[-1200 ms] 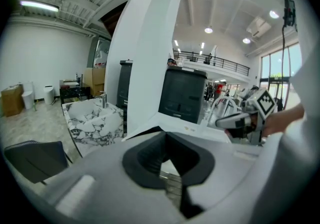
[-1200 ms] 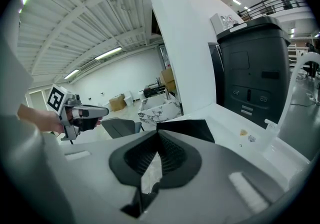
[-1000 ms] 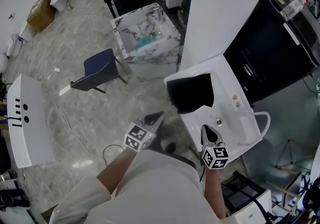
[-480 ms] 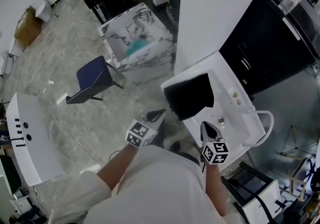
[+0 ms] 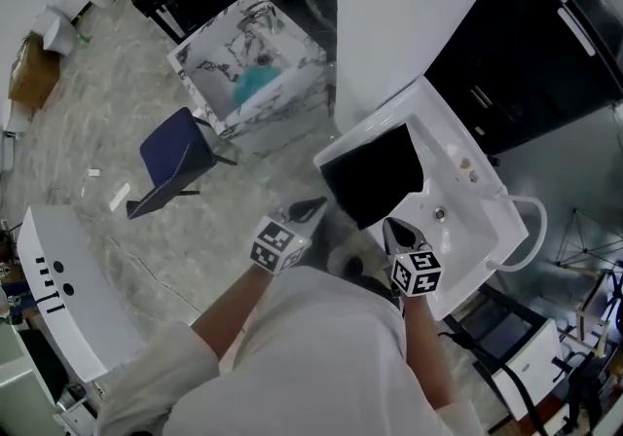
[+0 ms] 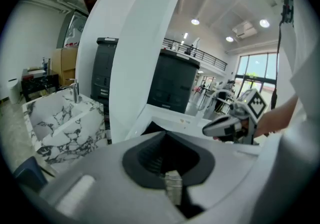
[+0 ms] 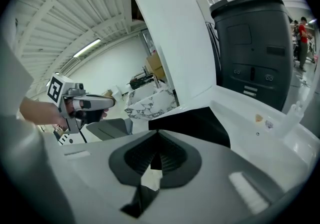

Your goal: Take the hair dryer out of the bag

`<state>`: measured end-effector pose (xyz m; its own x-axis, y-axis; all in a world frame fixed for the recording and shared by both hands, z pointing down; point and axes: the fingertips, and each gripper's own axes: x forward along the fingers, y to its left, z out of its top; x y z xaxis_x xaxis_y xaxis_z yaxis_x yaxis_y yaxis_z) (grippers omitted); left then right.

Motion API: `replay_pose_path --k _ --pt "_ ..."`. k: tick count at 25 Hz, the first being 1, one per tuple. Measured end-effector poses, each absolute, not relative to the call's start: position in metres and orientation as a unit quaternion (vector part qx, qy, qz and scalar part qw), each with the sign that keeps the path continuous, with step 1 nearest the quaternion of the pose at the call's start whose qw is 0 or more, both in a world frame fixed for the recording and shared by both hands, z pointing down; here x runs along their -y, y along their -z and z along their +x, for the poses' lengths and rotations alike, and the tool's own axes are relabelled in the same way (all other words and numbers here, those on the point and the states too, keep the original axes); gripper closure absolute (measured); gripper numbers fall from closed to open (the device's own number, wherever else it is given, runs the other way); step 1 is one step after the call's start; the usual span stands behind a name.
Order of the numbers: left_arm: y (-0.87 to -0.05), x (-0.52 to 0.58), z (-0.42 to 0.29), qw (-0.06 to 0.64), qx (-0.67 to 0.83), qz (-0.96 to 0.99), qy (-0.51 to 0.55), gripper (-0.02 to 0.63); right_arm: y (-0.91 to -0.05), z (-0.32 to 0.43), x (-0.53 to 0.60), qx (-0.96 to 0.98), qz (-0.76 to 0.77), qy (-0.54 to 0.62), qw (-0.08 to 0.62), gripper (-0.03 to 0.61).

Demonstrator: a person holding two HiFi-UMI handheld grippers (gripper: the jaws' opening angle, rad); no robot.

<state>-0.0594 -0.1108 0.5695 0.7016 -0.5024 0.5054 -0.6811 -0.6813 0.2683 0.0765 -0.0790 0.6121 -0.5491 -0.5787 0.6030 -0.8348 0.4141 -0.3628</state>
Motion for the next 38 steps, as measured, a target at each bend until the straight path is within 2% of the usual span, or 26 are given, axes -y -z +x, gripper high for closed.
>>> replay_pose_path --k 3,18,29,32,35,38 --pt "-0.582 0.119 -0.064 0.232 0.311 0.897 -0.211 0.615 -0.625 0.063 0.083 0.812 0.425 -0.341 0.21 0.545" --pt "-0.62 0.15 -0.082 0.268 0.243 0.906 -0.22 0.615 -0.688 0.023 0.092 0.781 0.412 -0.383 0.271 0.528" --pt "-0.641 0.149 -0.071 0.29 0.234 0.898 -0.233 0.615 -0.715 -0.003 0.097 0.803 0.338 -0.343 0.351 0.488" --pt "-0.644 0.152 -0.068 0.295 0.244 0.894 -0.233 0.615 -0.723 -0.006 0.099 0.807 0.312 -0.329 0.377 0.457" --pt "-0.645 0.156 -0.068 0.302 0.258 0.888 -0.233 0.615 -0.734 -0.01 0.094 0.8 0.283 -0.339 0.405 0.384" --pt "-0.648 0.162 -0.069 0.307 0.272 0.882 -0.233 0.615 -0.744 -0.013 0.091 0.795 0.262 -0.339 0.429 0.359"
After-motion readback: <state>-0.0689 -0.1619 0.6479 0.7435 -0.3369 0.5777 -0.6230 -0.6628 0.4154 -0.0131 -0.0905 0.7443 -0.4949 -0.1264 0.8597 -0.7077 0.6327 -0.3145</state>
